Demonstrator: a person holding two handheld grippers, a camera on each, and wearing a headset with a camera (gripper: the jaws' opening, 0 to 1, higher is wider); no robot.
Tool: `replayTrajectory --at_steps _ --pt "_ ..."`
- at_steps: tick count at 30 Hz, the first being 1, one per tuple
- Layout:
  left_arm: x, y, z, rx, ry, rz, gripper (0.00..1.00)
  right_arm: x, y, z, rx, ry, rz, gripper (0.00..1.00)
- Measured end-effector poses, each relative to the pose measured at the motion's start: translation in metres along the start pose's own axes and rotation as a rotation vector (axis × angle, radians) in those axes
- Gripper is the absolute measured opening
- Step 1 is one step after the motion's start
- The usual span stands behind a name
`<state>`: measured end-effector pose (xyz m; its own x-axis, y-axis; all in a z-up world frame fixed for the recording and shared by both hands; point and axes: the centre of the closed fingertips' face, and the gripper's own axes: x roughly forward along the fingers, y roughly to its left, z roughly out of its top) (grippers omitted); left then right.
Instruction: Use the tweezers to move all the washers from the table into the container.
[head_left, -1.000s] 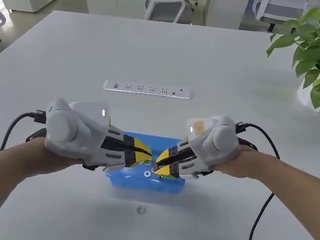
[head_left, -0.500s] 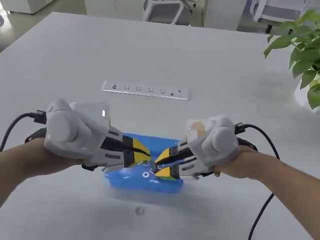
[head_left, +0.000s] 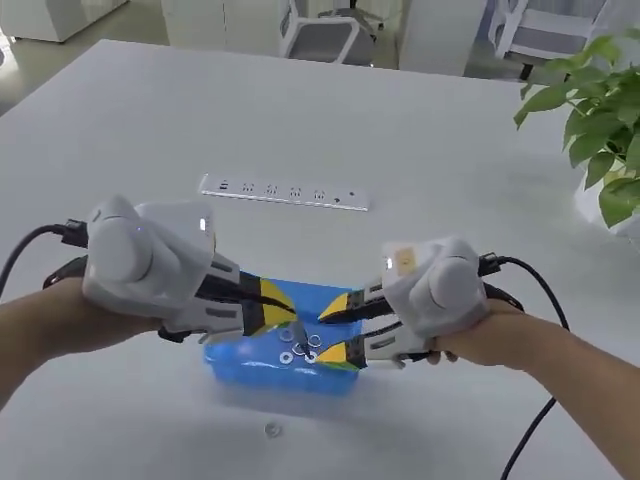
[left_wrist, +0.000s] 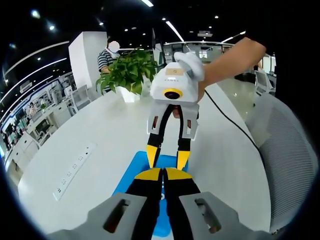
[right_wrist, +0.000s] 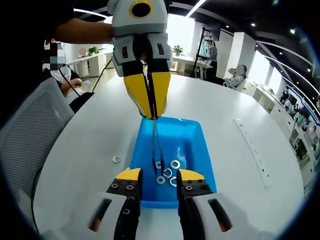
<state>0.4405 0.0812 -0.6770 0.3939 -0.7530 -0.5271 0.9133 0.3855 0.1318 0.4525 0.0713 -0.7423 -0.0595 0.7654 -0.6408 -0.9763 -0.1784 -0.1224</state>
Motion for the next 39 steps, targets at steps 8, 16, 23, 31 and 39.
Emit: replayTrajectory --at_steps 8,16,23,31,39 --pt "-0.006 -0.006 0.006 0.005 0.009 0.002 0.04 -0.011 0.001 -0.003 0.038 0.008 -0.04 0.35" --pt "-0.017 -0.007 0.011 0.016 0.013 0.022 0.04 -0.023 0.005 -0.007 0.093 0.022 -0.099 0.47" --pt "-0.025 -0.013 0.012 0.02 0.023 0.031 0.04 -0.032 0.012 -0.011 0.155 0.022 -0.144 0.56" --pt "-0.034 -0.02 0.015 0.03 0.027 0.037 0.04 -0.044 0.018 -0.013 0.223 0.014 -0.195 0.65" --pt "-0.042 -0.03 0.016 0.042 0.037 0.033 0.04 -0.052 0.028 -0.016 0.268 0.008 -0.231 0.73"
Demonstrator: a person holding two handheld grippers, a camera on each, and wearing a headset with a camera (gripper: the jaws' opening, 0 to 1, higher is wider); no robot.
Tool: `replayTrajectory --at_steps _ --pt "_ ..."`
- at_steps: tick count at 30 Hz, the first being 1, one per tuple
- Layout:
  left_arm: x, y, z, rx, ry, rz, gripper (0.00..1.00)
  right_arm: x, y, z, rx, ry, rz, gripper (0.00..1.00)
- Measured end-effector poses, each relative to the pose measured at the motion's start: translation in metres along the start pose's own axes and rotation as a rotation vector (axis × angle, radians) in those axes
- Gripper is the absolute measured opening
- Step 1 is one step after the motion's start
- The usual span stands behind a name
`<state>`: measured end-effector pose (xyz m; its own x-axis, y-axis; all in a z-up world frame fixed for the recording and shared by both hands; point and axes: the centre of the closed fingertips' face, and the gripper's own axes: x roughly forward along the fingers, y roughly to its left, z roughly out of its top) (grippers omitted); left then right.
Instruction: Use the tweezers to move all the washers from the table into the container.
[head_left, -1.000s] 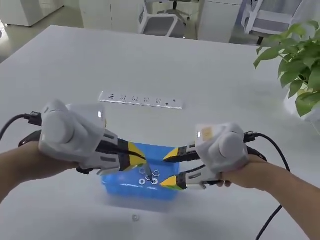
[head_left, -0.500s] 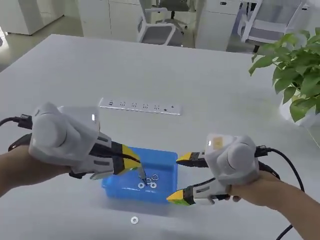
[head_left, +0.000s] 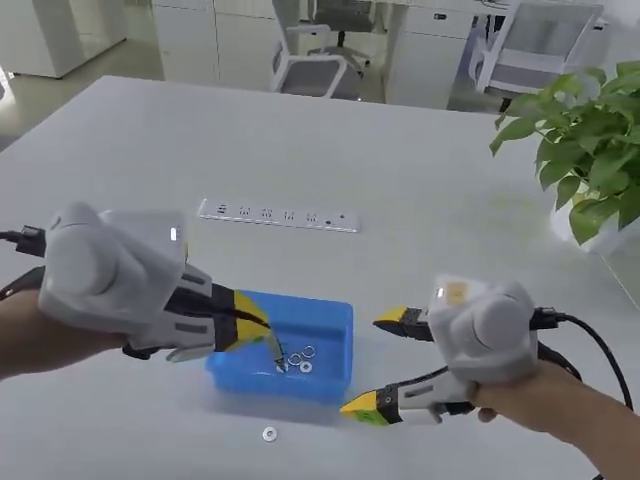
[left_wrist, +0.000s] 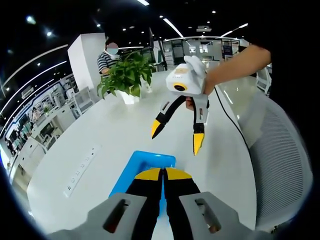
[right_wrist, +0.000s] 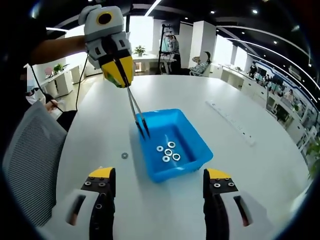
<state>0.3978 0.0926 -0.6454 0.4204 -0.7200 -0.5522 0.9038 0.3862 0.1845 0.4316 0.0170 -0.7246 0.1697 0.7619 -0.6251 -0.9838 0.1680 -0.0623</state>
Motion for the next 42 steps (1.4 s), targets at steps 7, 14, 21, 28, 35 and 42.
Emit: replayTrajectory --at_steps 7,14,21,28,35,42 --pt "-0.007 -0.003 0.003 0.004 -0.004 0.006 0.04 -0.004 0.006 -0.004 0.023 -0.002 -0.016 0.77" --pt "-0.009 -0.011 -0.001 0.006 0.014 -0.01 0.04 -0.008 0.009 -0.006 0.037 -0.008 -0.032 0.79" --pt "-0.008 -0.018 -0.006 0.008 0.026 -0.031 0.04 -0.01 0.013 -0.007 0.052 -0.016 -0.041 0.81" --pt "-0.004 -0.026 -0.013 0.006 0.041 -0.058 0.04 -0.007 0.021 -0.008 0.068 -0.024 -0.04 0.88" --pt "0.0 -0.033 -0.02 0.005 0.057 -0.084 0.04 -0.005 0.023 -0.012 0.076 -0.019 -0.041 0.92" --pt "0.005 -0.039 -0.024 0.001 0.068 -0.107 0.04 -0.002 0.024 -0.013 0.088 -0.025 -0.044 0.96"
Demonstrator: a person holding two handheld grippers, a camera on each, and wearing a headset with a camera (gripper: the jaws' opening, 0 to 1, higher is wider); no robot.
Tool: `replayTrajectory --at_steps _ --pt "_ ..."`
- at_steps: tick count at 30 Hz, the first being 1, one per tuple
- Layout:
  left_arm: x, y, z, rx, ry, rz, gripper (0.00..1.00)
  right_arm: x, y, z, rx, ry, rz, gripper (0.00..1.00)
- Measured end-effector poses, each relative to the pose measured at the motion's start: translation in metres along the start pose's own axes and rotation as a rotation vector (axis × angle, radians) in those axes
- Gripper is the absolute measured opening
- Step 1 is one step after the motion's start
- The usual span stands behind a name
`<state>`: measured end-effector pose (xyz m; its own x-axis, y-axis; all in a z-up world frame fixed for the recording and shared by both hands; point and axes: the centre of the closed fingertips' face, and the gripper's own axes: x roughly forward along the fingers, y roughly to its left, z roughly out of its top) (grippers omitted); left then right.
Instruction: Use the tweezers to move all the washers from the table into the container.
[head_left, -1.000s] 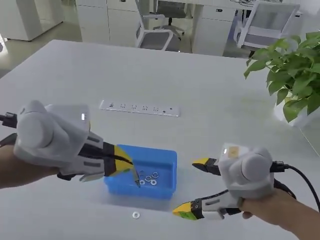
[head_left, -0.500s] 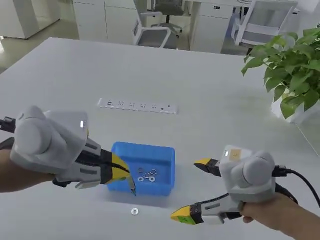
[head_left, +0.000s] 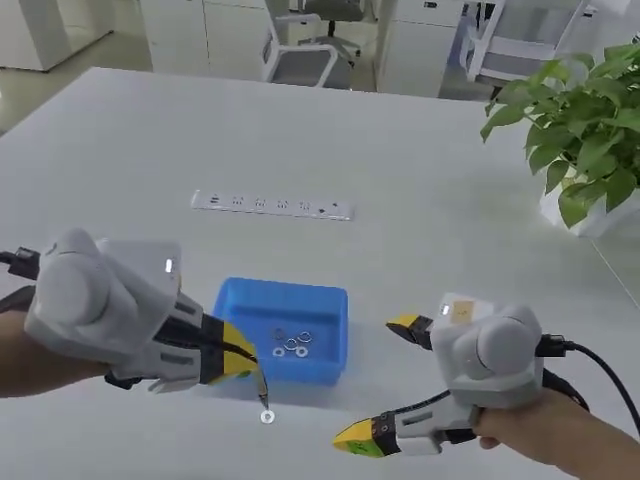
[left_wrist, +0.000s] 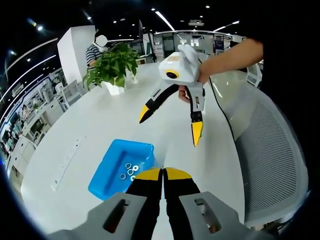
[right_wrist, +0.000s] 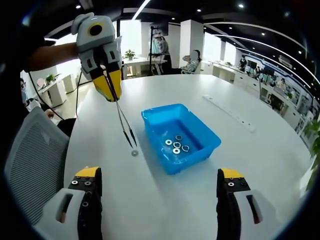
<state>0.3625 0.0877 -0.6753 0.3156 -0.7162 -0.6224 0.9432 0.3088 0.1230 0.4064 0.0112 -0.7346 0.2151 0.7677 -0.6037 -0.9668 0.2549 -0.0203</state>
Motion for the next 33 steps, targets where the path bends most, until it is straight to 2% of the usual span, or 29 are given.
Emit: replayTrajectory --at_steps 8,22,33 --pt "0.007 -0.004 -0.005 -0.005 0.017 -0.02 0.04 0.002 0.005 -0.007 -0.017 0.02 0.007 0.96" --pt "0.012 -0.008 -0.013 -0.011 0.035 -0.037 0.04 0.003 0.007 -0.008 -0.014 0.019 0.015 0.96" --pt "0.014 -0.005 -0.011 -0.008 0.024 -0.04 0.05 0.005 0.011 -0.006 -0.026 0.014 0.028 0.94"
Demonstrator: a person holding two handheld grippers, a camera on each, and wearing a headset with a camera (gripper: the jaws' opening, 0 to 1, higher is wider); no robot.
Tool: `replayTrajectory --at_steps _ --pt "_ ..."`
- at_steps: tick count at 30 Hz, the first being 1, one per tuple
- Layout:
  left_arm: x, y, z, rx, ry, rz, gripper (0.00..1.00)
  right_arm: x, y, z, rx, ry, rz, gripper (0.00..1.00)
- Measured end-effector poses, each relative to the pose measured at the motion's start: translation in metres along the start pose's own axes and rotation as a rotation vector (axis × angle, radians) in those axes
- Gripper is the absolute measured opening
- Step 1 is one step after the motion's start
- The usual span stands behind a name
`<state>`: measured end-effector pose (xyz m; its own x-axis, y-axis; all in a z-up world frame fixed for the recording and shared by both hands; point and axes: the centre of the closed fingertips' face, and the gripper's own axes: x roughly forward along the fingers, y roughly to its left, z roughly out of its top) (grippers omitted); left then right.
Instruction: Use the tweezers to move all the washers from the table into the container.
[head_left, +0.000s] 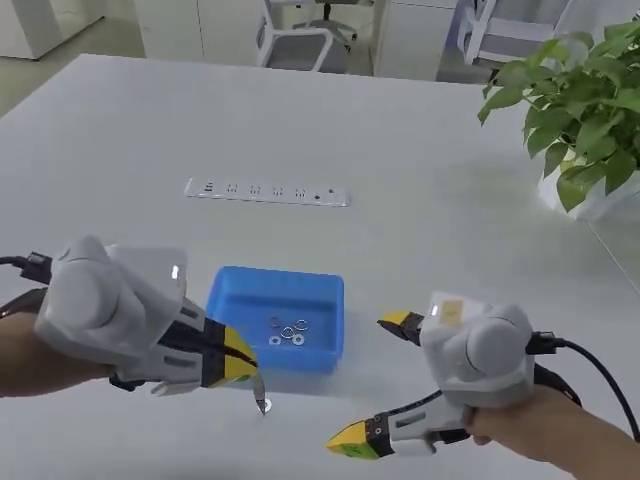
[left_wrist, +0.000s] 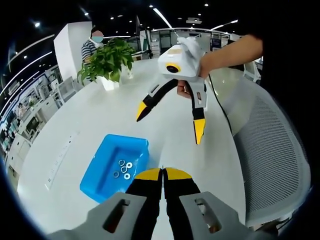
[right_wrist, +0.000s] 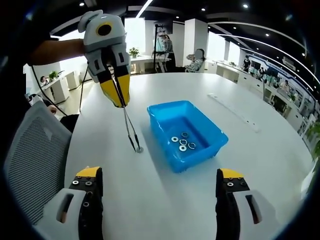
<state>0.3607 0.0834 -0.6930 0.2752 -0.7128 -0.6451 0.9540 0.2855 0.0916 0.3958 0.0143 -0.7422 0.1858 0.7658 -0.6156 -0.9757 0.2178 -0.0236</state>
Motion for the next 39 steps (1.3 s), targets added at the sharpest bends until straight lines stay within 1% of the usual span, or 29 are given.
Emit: replayTrajectory --at_steps 2,5,6,10,11,12,13,16,17,18,20,22,23,24,26,29,32,34,39 --pt "0.0 0.0 0.0 0.004 0.001 -0.007 0.05 0.001 0.002 0.006 -0.03 -0.029 0.013 0.91" --pt "0.001 0.002 0.001 0.016 0.009 -0.016 0.05 0.002 0.005 0.009 -0.04 -0.038 0.031 0.86" --pt "0.002 0.002 0.002 0.021 0.011 -0.02 0.05 0.003 0.007 0.012 -0.063 -0.045 0.044 0.82" --pt "0.004 0.002 0.003 0.028 0.013 -0.038 0.05 0.008 0.013 0.018 -0.087 -0.055 0.074 0.73" --pt "0.004 0.002 0.004 0.033 0.014 -0.044 0.05 0.01 0.017 0.02 -0.1 -0.05 0.09 0.69" --pt "0.005 0.002 0.004 0.036 0.015 -0.048 0.05 0.011 0.018 0.022 -0.108 -0.052 0.093 0.66" --pt "0.005 0.002 0.004 0.039 0.017 -0.051 0.05 0.013 0.02 0.026 -0.116 -0.061 0.099 0.64" --pt "0.005 0.002 0.004 0.043 0.021 -0.057 0.05 0.018 0.025 0.033 -0.131 -0.073 0.126 0.54" --pt "0.005 0.001 0.004 0.045 0.021 -0.062 0.05 0.02 0.027 0.034 -0.135 -0.072 0.138 0.5" --pt "0.005 0.001 0.004 0.046 0.022 -0.064 0.05 0.022 0.031 0.036 -0.14 -0.067 0.163 0.48" --pt "0.005 0.0 0.004 0.05 0.024 -0.07 0.05 0.026 0.035 0.037 -0.156 -0.061 0.181 0.42" --pt "0.005 0.0 0.003 0.051 0.024 -0.073 0.05 0.032 0.04 0.038 -0.185 -0.051 0.211 0.35" --pt "0.005 0.0 0.003 0.051 0.023 -0.074 0.05 0.033 0.041 0.038 -0.19 -0.049 0.213 0.31" --pt "0.005 0.0 0.003 0.052 0.023 -0.076 0.05 0.035 0.041 0.038 -0.189 -0.047 0.212 0.3" --pt "0.005 0.0 0.003 0.052 0.023 -0.08 0.05 0.04 0.044 0.041 -0.193 -0.046 0.23 0.29" --pt "0.005 0.001 0.003 0.05 0.022 -0.081 0.05 0.045 0.046 0.042 -0.205 -0.036 0.245 0.27" --pt "0.006 0.001 0.003 0.051 0.022 -0.083 0.05 0.051 0.049 0.044 -0.215 -0.033 0.26 0.23" --pt "0.006 0.0 0.003 0.05 0.021 -0.084 0.05 0.056 0.05 0.045 -0.224 -0.031 0.261 0.21" --pt "0.008 0.001 0.005 0.05 0.017 -0.086 0.05 0.063 0.053 0.044 -0.241 -0.01 0.282 0.15"
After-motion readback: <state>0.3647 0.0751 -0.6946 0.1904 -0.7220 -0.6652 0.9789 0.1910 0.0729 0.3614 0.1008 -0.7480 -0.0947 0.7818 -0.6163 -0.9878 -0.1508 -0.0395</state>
